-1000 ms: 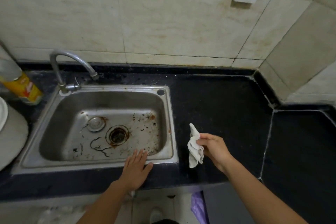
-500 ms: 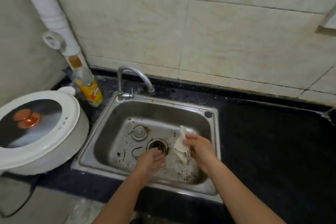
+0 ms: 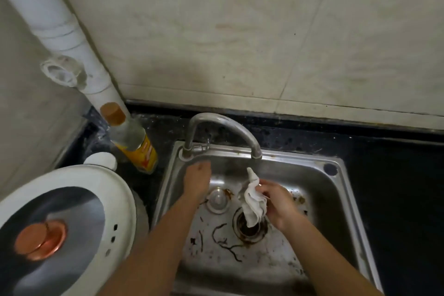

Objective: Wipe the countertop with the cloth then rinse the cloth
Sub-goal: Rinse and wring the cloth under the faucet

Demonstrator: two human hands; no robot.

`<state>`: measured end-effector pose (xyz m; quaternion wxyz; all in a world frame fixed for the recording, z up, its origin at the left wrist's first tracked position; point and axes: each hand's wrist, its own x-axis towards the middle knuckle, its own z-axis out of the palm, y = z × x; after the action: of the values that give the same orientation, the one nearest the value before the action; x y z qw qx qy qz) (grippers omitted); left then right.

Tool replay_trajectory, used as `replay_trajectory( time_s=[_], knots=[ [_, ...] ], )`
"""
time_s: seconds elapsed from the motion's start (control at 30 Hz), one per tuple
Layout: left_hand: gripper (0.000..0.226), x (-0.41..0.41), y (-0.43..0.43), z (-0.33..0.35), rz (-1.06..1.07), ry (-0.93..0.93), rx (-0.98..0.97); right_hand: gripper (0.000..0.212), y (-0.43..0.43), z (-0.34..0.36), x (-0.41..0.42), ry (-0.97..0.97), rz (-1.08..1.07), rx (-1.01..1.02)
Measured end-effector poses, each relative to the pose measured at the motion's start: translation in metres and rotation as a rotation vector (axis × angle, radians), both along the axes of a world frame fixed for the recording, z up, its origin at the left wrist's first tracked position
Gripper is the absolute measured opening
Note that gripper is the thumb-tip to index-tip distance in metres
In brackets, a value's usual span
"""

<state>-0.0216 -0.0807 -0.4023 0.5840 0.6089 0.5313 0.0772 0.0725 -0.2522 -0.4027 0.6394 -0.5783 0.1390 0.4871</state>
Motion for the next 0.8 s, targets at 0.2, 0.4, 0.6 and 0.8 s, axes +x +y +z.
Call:
replay_trajectory(
  time_s=[0.2,0.4,0.6,0.8],
  knots=[
    [0.045,0.055,0.035,0.004,0.185,-0.101,-0.452,0.049,0.02,-0.003,0.011,0.053,-0.056,0.074],
    [0.035,0.061,0.041,0.001,0.301,-0.199,-0.56,0.043,0.024,0.002,0.024,0.069,-0.038,0.136],
    [0.04,0.056,0.042,-0.004,0.26,-0.22,-0.575,0.036,0.029,0.013,0.029,0.091,0.008,0.141],
    [0.039,0.051,0.041,-0.013,0.181,-0.198,-0.534,0.037,0.032,0.012,0.033,0.065,0.038,0.068]
  ],
)
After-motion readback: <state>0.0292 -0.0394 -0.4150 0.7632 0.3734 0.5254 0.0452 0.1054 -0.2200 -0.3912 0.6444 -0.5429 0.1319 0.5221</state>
